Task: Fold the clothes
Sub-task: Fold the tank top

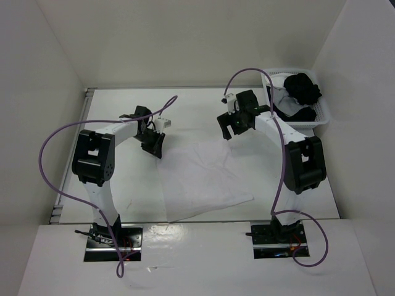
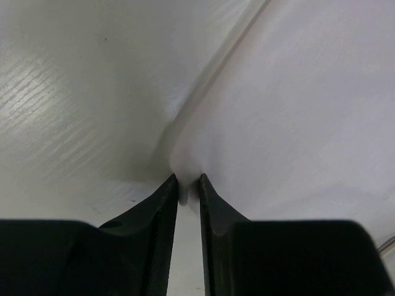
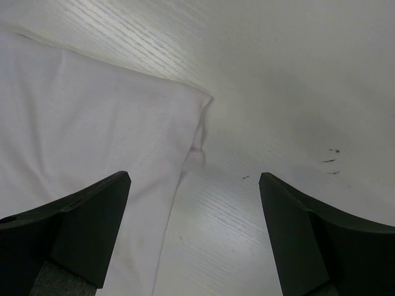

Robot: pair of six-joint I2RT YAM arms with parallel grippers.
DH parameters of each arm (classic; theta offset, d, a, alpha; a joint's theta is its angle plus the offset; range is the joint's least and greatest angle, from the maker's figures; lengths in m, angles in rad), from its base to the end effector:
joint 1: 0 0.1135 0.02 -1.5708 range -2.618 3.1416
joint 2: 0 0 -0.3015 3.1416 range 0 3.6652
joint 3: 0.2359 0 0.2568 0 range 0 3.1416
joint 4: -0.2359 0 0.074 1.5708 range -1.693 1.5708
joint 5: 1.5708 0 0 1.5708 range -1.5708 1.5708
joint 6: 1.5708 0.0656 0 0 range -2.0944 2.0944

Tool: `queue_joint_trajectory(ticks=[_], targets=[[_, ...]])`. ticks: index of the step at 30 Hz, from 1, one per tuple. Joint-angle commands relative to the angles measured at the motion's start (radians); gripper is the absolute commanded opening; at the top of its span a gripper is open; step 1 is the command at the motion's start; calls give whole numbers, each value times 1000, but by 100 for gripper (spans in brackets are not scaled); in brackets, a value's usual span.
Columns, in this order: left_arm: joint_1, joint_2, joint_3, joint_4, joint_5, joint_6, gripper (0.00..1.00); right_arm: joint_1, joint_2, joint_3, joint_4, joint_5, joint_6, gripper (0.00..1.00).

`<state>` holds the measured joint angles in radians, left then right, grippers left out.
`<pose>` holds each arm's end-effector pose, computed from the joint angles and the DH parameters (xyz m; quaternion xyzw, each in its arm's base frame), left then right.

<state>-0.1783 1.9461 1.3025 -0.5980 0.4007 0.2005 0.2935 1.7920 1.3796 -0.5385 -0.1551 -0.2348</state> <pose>0.3987 -0.0979 0.1650 0.2140 0.9433 -0.1945 0.1627 0.3987 0.1311 0.2496 -0.2707 0.9104 0.0827 0.3018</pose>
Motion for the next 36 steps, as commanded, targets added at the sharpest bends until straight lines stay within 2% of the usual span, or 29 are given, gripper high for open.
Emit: queue_joint_trajectory(ticks=[1,9,17,22,28,36], targets=[[-4,20,-5,-46,-5,27,26,-7,30,15,52,-26,-32,94],[16,20,-5,-46,-23,17,4,-16,102,59,64,-95,-64,94],[16,10,-5,-37,-33,8,1,-16,145,59,121,-122,-93,91],[16,10,-5,-28,-33,8,1,-16,178,59,141,-150,-93,79],[16,1,-5,-28,-33,-1,1,-16,234,79,132,-159,-103,73],[16,1,-5,-28,-33,-1,1,-16,254,88,132,-179,-112,58]])
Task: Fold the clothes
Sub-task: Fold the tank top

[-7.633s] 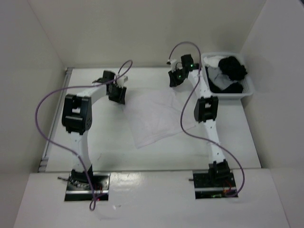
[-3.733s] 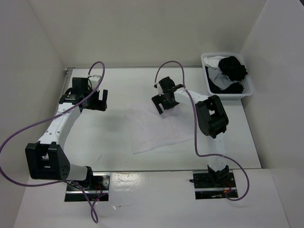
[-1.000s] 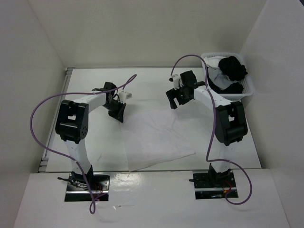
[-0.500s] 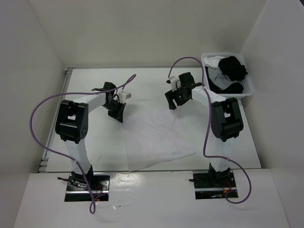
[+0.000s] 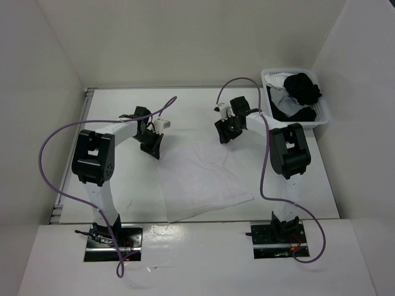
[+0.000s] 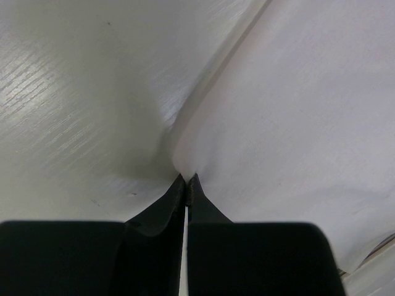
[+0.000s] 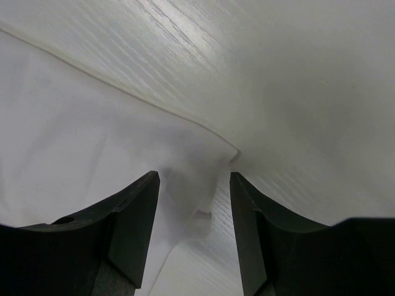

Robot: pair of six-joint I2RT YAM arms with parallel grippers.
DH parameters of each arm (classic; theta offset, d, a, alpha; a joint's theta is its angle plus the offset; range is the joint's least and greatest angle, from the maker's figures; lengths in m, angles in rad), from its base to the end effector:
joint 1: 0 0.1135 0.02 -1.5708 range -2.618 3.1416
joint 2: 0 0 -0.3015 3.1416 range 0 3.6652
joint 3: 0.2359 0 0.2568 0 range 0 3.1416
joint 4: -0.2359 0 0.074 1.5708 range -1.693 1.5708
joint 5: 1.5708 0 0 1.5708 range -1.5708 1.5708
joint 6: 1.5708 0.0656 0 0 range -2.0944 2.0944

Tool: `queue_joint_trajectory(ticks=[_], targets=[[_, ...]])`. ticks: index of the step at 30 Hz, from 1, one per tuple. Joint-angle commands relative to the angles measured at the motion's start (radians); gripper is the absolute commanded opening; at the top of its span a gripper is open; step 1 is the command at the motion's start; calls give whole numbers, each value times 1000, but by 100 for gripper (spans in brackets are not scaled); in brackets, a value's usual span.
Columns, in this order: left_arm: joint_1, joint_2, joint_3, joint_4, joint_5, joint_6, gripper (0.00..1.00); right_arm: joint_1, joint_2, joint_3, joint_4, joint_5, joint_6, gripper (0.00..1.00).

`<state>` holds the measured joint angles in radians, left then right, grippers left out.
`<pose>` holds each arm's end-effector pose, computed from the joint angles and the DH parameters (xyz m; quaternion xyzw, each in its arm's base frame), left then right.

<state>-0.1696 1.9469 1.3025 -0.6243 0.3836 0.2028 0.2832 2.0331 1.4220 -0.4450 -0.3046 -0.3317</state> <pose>0.3965 -0.0928 0.1632 0.2079 0.9484 -0.1860 0.1508 0.4368 0.1476 0.1704 -0.3261 0.8994 0.1406 0.2551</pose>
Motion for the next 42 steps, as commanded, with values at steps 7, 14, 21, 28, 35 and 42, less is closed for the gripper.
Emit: queue_joint_trajectory(ticks=[7,14,21,28,35,42], targets=[[7,0,-5,-2,-6,-3,1,-6,58,55,29,-39,-24,50],[7,9,-5,-11,-6,-3,1,-15,87,74,29,-39,-24,50],[7,9,-5,-11,3,-3,1,-15,96,83,20,-39,-15,46],[7,9,-5,-11,12,6,1,-15,105,92,19,5,16,52],[7,9,-5,-11,12,6,1,-24,105,92,19,15,25,55],[7,9,-5,-20,12,6,2,-24,125,121,-1,15,25,54]])
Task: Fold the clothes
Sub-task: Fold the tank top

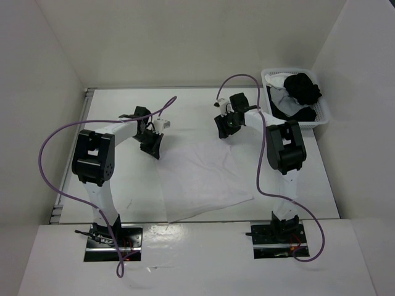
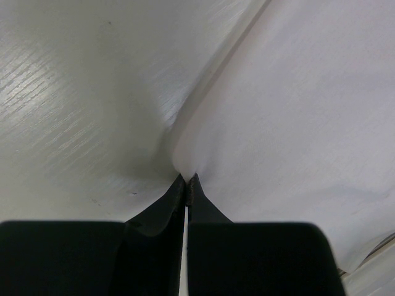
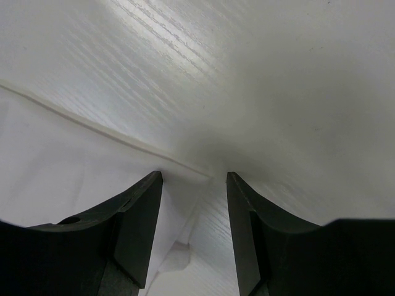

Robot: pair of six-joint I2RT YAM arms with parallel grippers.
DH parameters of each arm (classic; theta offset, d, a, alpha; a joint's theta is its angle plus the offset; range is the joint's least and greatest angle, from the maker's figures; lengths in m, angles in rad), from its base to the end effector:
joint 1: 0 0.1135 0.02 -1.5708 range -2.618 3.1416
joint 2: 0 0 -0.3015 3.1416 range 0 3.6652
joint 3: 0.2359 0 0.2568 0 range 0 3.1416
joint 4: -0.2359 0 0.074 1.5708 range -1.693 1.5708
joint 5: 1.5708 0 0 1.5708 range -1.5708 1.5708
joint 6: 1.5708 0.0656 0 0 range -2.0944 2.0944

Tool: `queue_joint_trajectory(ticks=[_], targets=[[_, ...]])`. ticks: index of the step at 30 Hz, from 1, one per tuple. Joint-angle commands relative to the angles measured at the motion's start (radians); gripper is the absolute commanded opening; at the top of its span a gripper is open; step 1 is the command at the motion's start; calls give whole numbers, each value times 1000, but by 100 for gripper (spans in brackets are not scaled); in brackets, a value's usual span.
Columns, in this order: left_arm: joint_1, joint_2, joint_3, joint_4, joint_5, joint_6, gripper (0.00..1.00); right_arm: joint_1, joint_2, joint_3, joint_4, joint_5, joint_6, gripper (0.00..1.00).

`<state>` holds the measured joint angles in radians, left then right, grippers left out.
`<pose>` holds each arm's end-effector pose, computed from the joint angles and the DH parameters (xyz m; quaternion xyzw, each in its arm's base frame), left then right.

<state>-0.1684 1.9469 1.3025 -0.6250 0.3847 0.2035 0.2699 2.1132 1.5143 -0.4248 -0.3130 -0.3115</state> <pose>0.3966 -0.0924 0.1632 0.2076 0.9484 -0.1864 0.1507 0.4637 0.1492 0.1640 -0.3129 0.8991 0.1445 0.2699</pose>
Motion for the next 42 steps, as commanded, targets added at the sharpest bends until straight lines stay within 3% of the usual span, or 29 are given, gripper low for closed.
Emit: queue_joint_trajectory(ticks=[1,5,30,42], targets=[[6,9,-5,-19,20,5,2,-11,56,29,-22,11,5,54],[6,9,4,-19,20,5,2,-11,65,49,-54,-8,-15,50],[6,9,4,-28,29,14,2,-1,94,67,-215,-78,-103,51],[6,18,4,-28,39,14,2,37,125,86,-272,-98,-144,32]])
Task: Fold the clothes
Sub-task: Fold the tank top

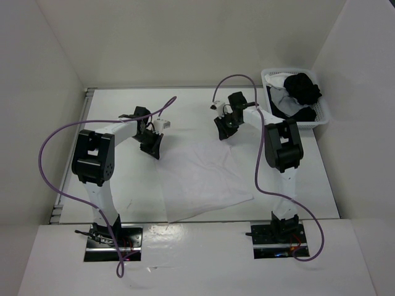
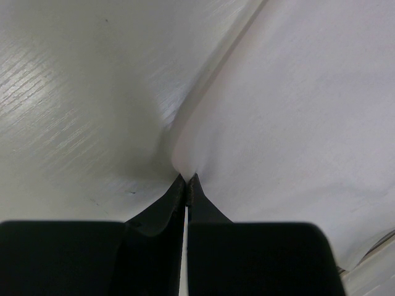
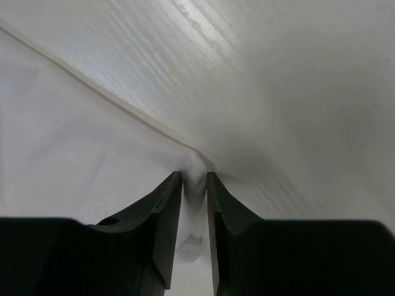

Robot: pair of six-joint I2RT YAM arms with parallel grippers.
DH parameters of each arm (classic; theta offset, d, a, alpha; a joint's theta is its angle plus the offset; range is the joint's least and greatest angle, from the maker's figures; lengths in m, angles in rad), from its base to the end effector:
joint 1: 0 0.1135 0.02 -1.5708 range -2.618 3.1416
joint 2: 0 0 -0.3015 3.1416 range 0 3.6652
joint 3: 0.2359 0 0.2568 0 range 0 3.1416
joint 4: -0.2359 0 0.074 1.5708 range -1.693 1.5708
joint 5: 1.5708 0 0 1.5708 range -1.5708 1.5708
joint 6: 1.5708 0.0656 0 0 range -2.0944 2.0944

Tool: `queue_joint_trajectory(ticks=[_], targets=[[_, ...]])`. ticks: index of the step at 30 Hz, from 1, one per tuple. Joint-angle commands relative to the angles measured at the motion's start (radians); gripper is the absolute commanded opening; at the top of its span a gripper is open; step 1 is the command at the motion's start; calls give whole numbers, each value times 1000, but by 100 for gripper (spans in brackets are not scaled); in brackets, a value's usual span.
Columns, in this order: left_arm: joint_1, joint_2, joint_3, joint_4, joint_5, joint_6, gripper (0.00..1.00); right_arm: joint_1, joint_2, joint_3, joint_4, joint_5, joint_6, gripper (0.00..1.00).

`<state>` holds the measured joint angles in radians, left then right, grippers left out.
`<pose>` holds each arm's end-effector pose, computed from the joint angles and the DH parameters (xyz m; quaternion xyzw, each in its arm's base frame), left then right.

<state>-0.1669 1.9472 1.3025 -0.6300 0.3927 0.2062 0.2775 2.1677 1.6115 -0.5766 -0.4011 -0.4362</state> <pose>0.3959 -0.0922 0.1631 0.2082 0.9479 -0.1901 0.1484 0.4644 0.1589 0.1603 -0.3747 0.8812 0.1770 0.2276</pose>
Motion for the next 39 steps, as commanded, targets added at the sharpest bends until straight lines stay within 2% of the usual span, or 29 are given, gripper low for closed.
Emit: queue_joint_trajectory(ticks=[1,2,6,11,17,24,28,32,39], targets=[[4,18,4,-23,31,21,2,29,79,-12,-130,-10,-30,29],[4,18,4,-23,31,21,2,29,80,-12,-131,-10,-30,21],[4,18,4,-23,31,21,2,38,70,-12,-131,-10,-30,0],[4,-60,4,-13,20,9,0,38,8,-22,-131,-10,-30,0],[-5,-194,4,-49,-12,9,0,38,-166,-13,-160,-19,-10,0],[-5,-303,145,-134,-23,9,0,38,-324,57,-170,50,28,0],[4,-306,265,-183,-46,19,0,38,-345,158,-183,94,28,0],[13,-281,407,-192,-80,19,0,19,-293,293,-204,139,28,0],[37,-205,630,-139,-118,1,0,-70,-180,618,-195,157,62,0]])
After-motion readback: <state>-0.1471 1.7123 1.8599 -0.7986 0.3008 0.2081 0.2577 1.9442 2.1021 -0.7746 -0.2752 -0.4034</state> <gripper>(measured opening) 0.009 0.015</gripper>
